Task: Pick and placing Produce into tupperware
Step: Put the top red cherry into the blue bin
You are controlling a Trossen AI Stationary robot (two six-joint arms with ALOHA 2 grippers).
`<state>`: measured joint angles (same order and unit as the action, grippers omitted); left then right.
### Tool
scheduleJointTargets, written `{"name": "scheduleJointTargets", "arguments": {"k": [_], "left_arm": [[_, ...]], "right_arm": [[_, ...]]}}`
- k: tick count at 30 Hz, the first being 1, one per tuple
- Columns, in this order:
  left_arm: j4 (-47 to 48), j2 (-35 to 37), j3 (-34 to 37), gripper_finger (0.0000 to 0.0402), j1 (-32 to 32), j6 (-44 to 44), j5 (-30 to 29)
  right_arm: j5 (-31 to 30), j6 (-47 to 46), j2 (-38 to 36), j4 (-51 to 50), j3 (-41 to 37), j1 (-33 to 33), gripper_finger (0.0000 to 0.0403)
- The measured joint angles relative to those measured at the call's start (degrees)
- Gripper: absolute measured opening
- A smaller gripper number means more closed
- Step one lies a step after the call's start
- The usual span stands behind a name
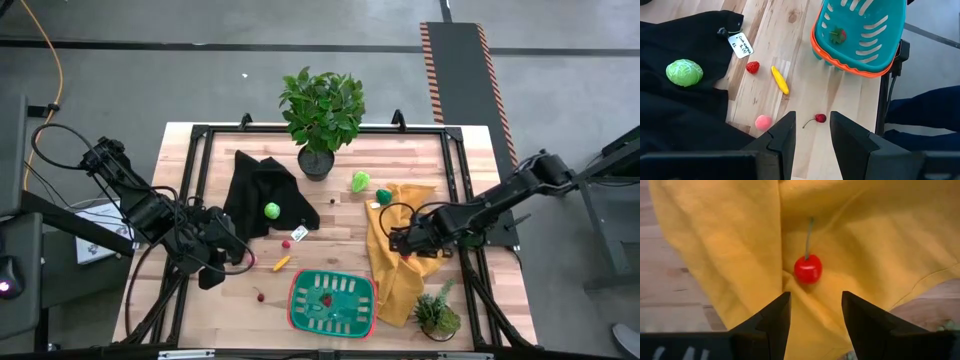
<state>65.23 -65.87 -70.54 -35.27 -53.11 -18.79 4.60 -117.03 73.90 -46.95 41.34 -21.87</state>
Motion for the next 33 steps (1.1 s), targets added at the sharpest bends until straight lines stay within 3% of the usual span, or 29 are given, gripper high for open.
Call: {"name": "scheduleJointTargets", "arguments": {"k": [19, 33], "left_arm": [[1.23, -0.01, 0.00, 0.0111, 0.00, 0.18, 0.13], [2.72, -0.02, 0.00, 0.0111, 0.00, 0.33, 0.20]], "right_arm": [[1.99, 5.09, 8.59, 4.83, 0.02, 3.55, 0.0168], [2.78, 5.02, 9.08, 3.88, 0.02, 3.50, 0.0162]]}}
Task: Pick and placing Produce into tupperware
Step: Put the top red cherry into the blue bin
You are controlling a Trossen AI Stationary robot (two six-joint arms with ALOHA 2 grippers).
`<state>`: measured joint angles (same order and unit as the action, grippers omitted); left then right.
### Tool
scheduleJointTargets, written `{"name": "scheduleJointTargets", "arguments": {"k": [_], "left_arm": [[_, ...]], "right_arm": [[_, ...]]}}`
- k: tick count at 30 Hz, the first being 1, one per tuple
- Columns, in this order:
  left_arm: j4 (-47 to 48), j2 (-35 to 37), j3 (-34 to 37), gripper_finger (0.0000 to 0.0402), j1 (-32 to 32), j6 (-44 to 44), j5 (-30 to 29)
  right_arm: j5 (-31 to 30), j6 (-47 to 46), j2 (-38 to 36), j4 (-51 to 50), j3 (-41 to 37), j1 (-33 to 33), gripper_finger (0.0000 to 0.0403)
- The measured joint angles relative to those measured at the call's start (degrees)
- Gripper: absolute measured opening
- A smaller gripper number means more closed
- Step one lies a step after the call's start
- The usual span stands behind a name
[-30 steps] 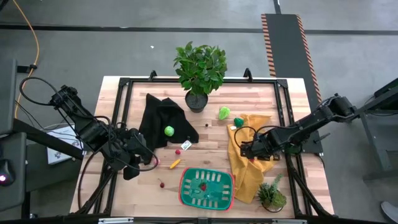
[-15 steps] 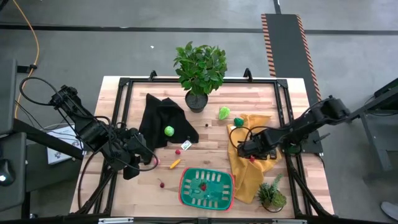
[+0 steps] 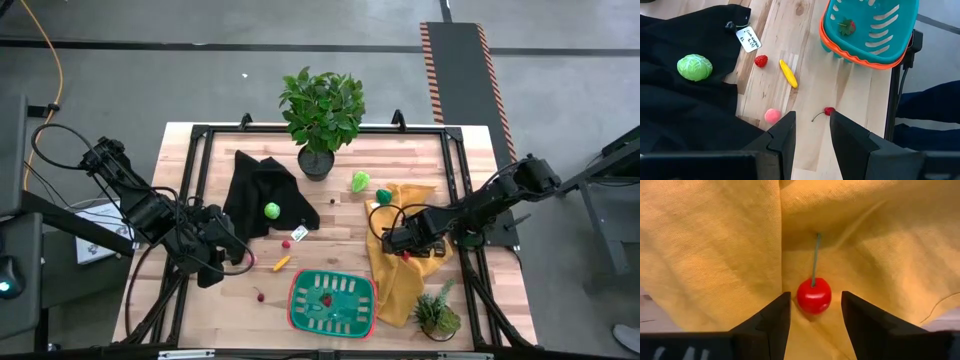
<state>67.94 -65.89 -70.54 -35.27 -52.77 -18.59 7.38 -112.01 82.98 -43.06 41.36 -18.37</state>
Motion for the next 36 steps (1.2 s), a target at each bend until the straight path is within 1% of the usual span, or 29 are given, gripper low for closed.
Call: {"name": "scheduleJointTargets", "arguments": {"k": [5, 10, 14, 18, 27, 36], "left_arm": [[0.00, 0.00, 0.00, 0.0111, 0.00, 0.00, 0.02], [0.00, 0.00, 0.00, 0.0111, 0.00, 0.00, 0.07], [0.00, 0.00, 0.00, 0.0111, 0.00, 0.00, 0.13], [-0.02, 0.00, 0.00, 0.0111, 0.00, -0.02, 0.35], [-0.06, 0.00, 0.00, 0.0111, -0.02, -0.02, 0.63], [-0.09, 0.00, 0.00, 0.0111, -0.02, -0.04, 0.61]], "right_arm": [[-0.02, 0.01, -0.02, 0.02, 0.00, 0.00, 0.0147], [0.27, -0.02, -0.02, 0.18, -0.07, 0.00, 0.0145], [2.34, -0.35, -0.07, 4.31, -2.40, 0.00, 0.0145], [-0.19, -2.70, -0.05, 5.15, -2.75, -0.99, 0.0145], [-0.46, -2.98, -0.04, 4.32, -2.75, -1.29, 0.0142], [-0.68, -1.98, -0.07, 4.32, -2.75, -1.25, 0.0102]]}}
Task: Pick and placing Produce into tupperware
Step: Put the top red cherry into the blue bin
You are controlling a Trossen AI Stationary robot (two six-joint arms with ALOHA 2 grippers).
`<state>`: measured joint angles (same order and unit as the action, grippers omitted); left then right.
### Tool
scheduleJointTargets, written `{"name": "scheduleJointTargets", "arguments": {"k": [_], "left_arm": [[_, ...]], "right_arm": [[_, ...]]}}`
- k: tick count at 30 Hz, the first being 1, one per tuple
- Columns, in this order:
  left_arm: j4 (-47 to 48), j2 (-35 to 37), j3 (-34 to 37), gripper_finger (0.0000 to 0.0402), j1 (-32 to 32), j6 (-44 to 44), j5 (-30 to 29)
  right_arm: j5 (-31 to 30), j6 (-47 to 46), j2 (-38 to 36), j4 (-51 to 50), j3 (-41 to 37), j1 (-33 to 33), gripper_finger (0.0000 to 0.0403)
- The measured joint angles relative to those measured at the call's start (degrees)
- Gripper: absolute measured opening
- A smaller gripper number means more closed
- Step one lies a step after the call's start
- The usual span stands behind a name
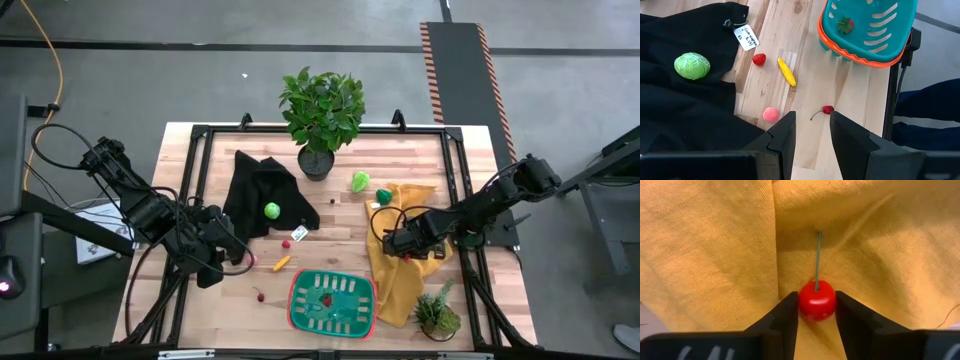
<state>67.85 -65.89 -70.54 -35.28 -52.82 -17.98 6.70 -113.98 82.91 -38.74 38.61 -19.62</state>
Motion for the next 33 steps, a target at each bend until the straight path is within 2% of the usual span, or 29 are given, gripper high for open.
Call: {"name": "scheduleJointTargets", "arguments": {"k": [12, 17, 26, 33], "left_arm": [[-0.01, 0.00, 0.00, 0.0111, -0.01, 0.00, -0.02], [-0.04, 0.00, 0.00, 0.0111, -0.01, 0.00, -0.04], [-0.04, 0.00, 0.00, 0.0111, -0.01, 0.00, -0.17], [-0.09, 0.00, 0.00, 0.0111, -0.01, 0.02, -0.17]], "right_arm": [[-0.75, 0.15, -0.04, 0.06, 0.05, 0.00, 0.0095], [-2.80, 1.89, -0.02, -1.66, 2.47, 0.01, 0.0095], [-5.85, 7.70, -0.02, -12.56, 11.58, 0.09, 0.0094], [-12.13, 14.04, -0.04, -25.01, 24.12, 0.07, 0.0094]]}}
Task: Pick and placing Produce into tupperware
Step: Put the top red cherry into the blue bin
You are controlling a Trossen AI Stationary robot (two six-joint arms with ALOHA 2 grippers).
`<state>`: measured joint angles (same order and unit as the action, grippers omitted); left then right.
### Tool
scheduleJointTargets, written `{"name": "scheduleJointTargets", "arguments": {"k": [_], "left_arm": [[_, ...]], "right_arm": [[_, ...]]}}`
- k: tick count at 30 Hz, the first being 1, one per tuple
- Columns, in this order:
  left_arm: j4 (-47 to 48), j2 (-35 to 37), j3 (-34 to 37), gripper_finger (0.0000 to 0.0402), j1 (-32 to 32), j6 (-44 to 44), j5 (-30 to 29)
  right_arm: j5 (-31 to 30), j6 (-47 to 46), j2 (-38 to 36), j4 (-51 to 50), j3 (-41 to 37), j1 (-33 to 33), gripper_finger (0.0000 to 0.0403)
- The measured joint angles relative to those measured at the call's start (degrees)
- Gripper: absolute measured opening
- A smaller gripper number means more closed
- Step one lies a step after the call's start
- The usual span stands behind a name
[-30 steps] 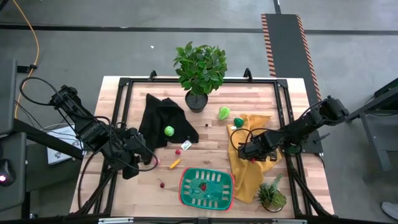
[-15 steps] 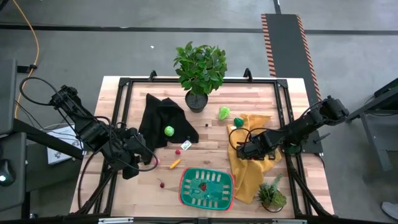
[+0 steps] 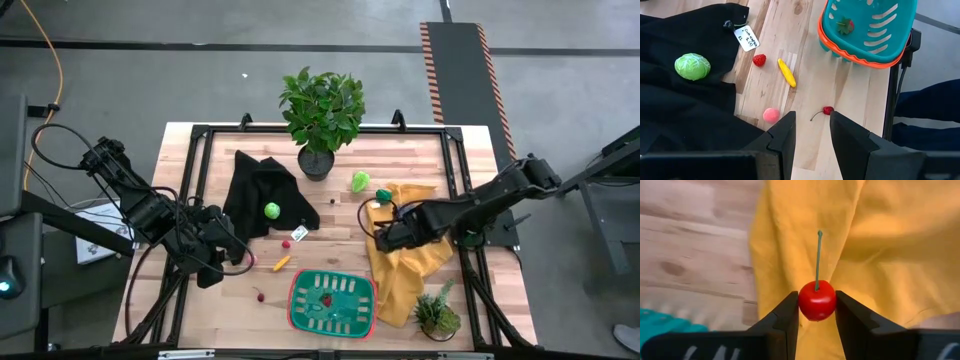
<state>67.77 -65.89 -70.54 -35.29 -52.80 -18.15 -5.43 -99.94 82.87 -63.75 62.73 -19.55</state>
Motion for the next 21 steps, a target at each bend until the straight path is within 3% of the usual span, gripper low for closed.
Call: {"name": "scheduleJointTargets", "arguments": {"k": [9, 21], "left_arm": [[-0.22, 0.00, 0.00, 0.0111, 0.02, -0.02, 0.00], [-0.41, 0.00, 0.00, 0.0111, 0.01, -0.50, 0.04]], "right_arm": [[-7.50, 6.16, -0.04, -15.08, 14.82, 0.00, 0.0094], [-13.90, 18.86, -0.04, -14.02, 26.87, -1.46, 0.0094]]}}
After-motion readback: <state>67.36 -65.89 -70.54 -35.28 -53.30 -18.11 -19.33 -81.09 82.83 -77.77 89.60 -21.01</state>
